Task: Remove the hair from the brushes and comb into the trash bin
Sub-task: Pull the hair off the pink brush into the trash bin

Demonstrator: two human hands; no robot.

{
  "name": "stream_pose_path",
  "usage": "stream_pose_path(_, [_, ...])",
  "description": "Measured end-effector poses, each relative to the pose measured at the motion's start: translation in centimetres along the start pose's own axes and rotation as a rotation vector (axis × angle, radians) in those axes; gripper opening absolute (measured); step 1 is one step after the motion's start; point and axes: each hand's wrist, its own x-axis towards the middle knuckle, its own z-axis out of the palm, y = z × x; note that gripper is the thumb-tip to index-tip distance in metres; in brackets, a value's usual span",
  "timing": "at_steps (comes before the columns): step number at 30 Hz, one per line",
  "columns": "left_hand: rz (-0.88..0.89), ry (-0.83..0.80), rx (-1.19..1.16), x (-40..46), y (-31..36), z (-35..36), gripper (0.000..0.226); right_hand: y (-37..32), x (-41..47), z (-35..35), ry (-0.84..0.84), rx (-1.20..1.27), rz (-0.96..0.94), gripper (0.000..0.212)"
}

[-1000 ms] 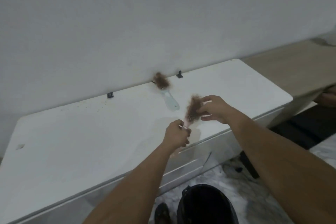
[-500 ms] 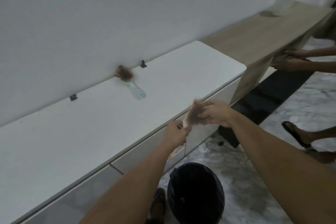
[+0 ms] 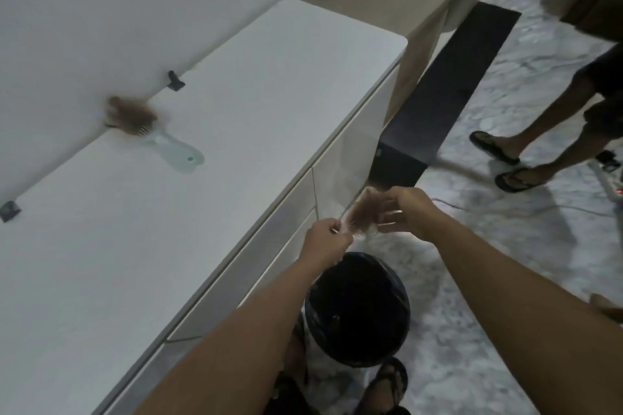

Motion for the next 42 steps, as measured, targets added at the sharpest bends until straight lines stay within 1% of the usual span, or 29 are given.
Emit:
stream_pose_path(2, [-0.006, -0.034, 0.031, 1.2, -1.4, 0.5, 0.013, 1.8, 0.9, 0.2, 0.002, -0.01, -0.007, 0.033])
stream_pose_path(4, [-0.008, -0.06, 0.061, 2.4, -2.8, 1.3, 0.016, 3.9, 2.1, 0.4, 0.026, -0.028, -0.031, 0.038])
stream_pose_path(7, [-0.041, -0.123, 0.084, 4.2, -5.2, 2.8, 0.008, 7.5, 4.8, 0.8, 0.074, -0.039, -0.033, 0.043])
stream_pose_path(8, [-0.047, -0.134, 0.1, 5.0, -6.3, 3.4, 0.009, 8.7, 5.7, 1.0, 0.099, -0.024, -0.026, 0.041])
stream_pose_path(11, [-0.031, -0.142, 0.167, 7.8, -10.0, 5.5, 0.027, 13.0, 8.7, 1.3, 0.168, 0.003, -0.011, 0.035])
stream_pose_path(12, [-0.024, -0.149, 0.198, 8.8, -11.4, 6.1, 0.029, 14.5, 9.6, 1.4, 0.175, 0.004, -0.009, 0.033])
stream_pose_path(15, [-0.02, -0.185, 0.28, 11.3, -15.3, 8.0, 0.019, 19.6, 12.5, 2.1, 0.213, 0.034, 0.015, 0.024])
stream_pose_path(18, [0.002, -0.224, 0.34, 13.4, -19.2, 10.0, 0.02, 24.6, 14.9, 2.8, 0.266, 0.064, 0.018, 0.005])
stream_pose_path(20, [0.015, -0.244, 0.351, 14.4, -21.7, 11.3, 0.022, 27.6, 16.1, 3.1, 0.288, 0.06, 0.015, 0.007])
stream_pose_path(22, [0.03, -0.263, 0.352, 15.1, -23.9, 12.3, 0.026, 30.1, 16.8, 3.3, 0.313, 0.063, 0.026, 0.002])
stream_pose_path(24, [0.042, -0.3, 0.343, 15.4, -25.8, 13.0, 0.026, 32.3, 17.4, 3.4, 0.342, 0.071, 0.04, 0.016])
stream_pose_path(26, [0.046, -0.324, 0.316, 15.6, -27.3, 13.7, 0.026, 34.0, 17.5, 3.6, 0.345, 0.069, 0.035, 0.025])
stream_pose_path(28, [0.046, -0.342, 0.313, 15.3, -28.3, 13.9, 0.022, 35.6, 17.5, 3.9, 0.35, 0.07, 0.017, 0.029])
stream_pose_path(30, [0.051, -0.372, 0.306, 15.0, -28.9, 13.8, 0.018, 36.7, 17.0, 4.3, 0.38, 0.073, -0.008, 0.026])
stream_pose_path(33, [0.055, -0.413, 0.299, 14.5, -29.8, 13.1, 0.022, 37.4, 15.9, 5.1, 0.4, 0.069, -0.074, 0.02])
stream_pose_path(36, [0.032, -0.459, 0.313, 14.5, -30.3, 12.3, 0.016, 37.8, 15.0, 6.1, 0.4, 0.001, -0.142, 0.013])
stream_pose_path(38, [0.003, -0.49, 0.322, 14.5, -30.0, 12.0, 0.022, 38.1, 15.2, 6.3, 0.388, -0.067, -0.171, 0.014])
stream_pose_path(40, [-0.019, -0.506, 0.341, 14.5, -29.3, 11.9, 0.044, 38.0, 15.4, 6.0, 0.349, -0.163, -0.181, 0.014])
stream_pose_path(42, [0.003, -0.508, 0.399, 14.6, -28.5, 11.9, 0.063, 37.5, 15.7, 5.4, 0.332, -0.263, -0.203, 0.013])
